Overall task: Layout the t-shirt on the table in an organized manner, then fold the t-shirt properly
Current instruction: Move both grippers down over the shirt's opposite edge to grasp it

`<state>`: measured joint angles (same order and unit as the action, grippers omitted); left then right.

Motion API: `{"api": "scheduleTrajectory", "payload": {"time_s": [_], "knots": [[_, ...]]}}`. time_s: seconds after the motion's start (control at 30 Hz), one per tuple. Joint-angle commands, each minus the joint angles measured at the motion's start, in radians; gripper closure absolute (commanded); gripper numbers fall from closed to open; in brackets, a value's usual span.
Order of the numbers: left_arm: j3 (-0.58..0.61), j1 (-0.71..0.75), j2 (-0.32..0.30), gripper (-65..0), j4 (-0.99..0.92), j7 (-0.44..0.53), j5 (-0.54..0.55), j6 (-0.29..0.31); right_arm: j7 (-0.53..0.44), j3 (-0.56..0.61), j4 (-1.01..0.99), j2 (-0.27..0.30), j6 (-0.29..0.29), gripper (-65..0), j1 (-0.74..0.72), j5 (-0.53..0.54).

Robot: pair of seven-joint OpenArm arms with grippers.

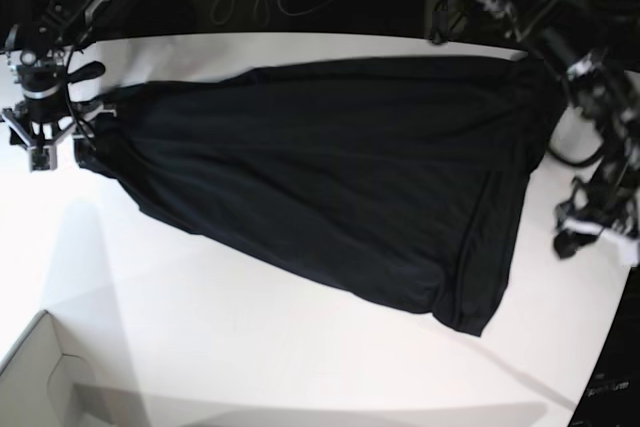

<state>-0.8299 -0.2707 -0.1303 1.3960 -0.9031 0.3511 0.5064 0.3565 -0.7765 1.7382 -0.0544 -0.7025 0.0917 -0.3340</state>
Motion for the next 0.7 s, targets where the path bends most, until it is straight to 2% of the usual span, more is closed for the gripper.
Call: {"api": "scheduleTrajectory", "payload": {"time_s": [0.0, 0.07, 0.13, 0.3, 0.43, 0.5, 0.67], "knots": [[0.025, -0.048, -0.004, -28.8, -0.030, 0.060, -0.037, -0.001, -0.020, 0.005, 0.019, 0.009, 0.004, -37.1, -0.011, 0.013], [0.094, -0.112, 0.016, -28.8, -0.163, 0.177, -0.169, -0.001, -0.020, 0.010, 0.019, 0.011, 0.004, -37.1, -0.010, 0.013], [0.146, -0.154, 0.017, -28.8, -0.292, 0.281, -0.254, -0.002, -0.020, 0.010, 0.019, 0.011, 0.004, -37.1, -0.010, 0.013], [0.192, -0.272, 0.010, -28.8, -0.662, 0.560, -0.398, -0.015, -0.020, 0.010, 0.019, 0.012, 0.004, -37.1, -0.014, 0.011], [0.194, -0.325, -0.042, -28.9, -0.887, 0.752, -0.404, -0.148, -0.021, 0.010, 0.019, 0.014, 0.004, -37.1, -0.016, 0.011], [0.197, -0.335, -0.064, -28.9, -0.952, 0.801, -0.389, -0.183, -0.021, 0.012, 0.019, 0.028, 0.004, -37.1, -0.016, 0.011], [0.200, -0.335, -0.071, -28.9, -0.983, 0.816, -0.389, -0.188, -0.021, 0.012, 0.019, 0.031, 0.004, -37.1, -0.019, 0.011]]}}
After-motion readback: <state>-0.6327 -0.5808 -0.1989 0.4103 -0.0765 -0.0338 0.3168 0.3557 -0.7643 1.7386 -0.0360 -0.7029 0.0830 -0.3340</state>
